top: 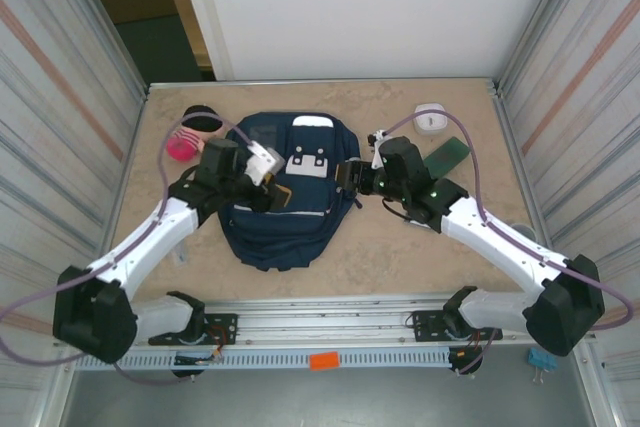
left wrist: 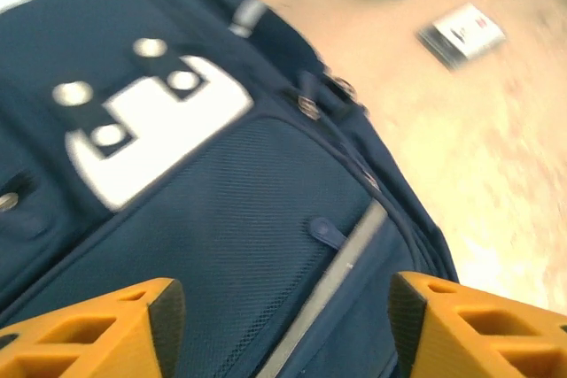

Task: Pack the student bag

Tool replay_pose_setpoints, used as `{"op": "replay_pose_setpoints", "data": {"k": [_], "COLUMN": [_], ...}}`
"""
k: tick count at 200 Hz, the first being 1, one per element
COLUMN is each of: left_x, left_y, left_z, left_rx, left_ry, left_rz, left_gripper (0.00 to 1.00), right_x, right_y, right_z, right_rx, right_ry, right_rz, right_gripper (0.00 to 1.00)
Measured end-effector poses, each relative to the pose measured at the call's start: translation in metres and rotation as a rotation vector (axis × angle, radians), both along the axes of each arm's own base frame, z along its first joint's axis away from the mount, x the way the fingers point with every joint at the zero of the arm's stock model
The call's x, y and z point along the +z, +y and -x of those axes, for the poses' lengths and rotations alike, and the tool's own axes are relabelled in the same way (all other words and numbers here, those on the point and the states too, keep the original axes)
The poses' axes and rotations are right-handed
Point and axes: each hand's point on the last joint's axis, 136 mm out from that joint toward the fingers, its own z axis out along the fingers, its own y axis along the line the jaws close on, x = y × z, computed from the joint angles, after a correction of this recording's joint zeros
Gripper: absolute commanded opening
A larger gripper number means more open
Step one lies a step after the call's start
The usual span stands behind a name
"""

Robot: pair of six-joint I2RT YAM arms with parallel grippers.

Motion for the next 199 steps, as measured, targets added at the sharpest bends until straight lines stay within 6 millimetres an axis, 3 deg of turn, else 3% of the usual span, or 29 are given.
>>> {"op": "replay_pose_setpoints", "data": {"k": [29, 53, 99, 158, 164, 199], "left_x": [-0.035, -0.062, -0.086, -0.102, -0.103, -0.107], "left_y": [-0.028, -0.035, -0.037, -0.041, -0.041, -0.041], "left_z": [0.026, 0.036, 0.030, 0.011, 0.010, 0.001], "left_rx": [-0.307, -0.440, -0.510, -0.474, -0.470, -0.432], "left_ry": [-0.075, -0.102, -0.155, -0.231, -0.237, -0.274], "left_rz": [-0.156, -0.245, -0.344, -0.457, -0.467, -0.499], "left_gripper": [0.70, 0.74, 0.83, 0.83, 0.80, 0.41], "right_x": [-0.011, -0.016, -0.019, -0.019, -0.020, -0.025], "right_y": [-0.006, -0.009, -0.015, -0.017, -0.017, -0.019], "right_z": [0.003, 0.005, 0.007, 0.007, 0.007, 0.007], "right_rx": [-0.012, -0.018, -0.032, -0.037, -0.037, -0.042], "right_ry": [0.019, 0.023, 0.023, 0.023, 0.024, 0.031], "right_rz": [0.023, 0.032, 0.042, 0.042, 0.043, 0.051], "right_gripper": [0.58, 0.58, 0.59, 0.59, 0.59, 0.59]}}
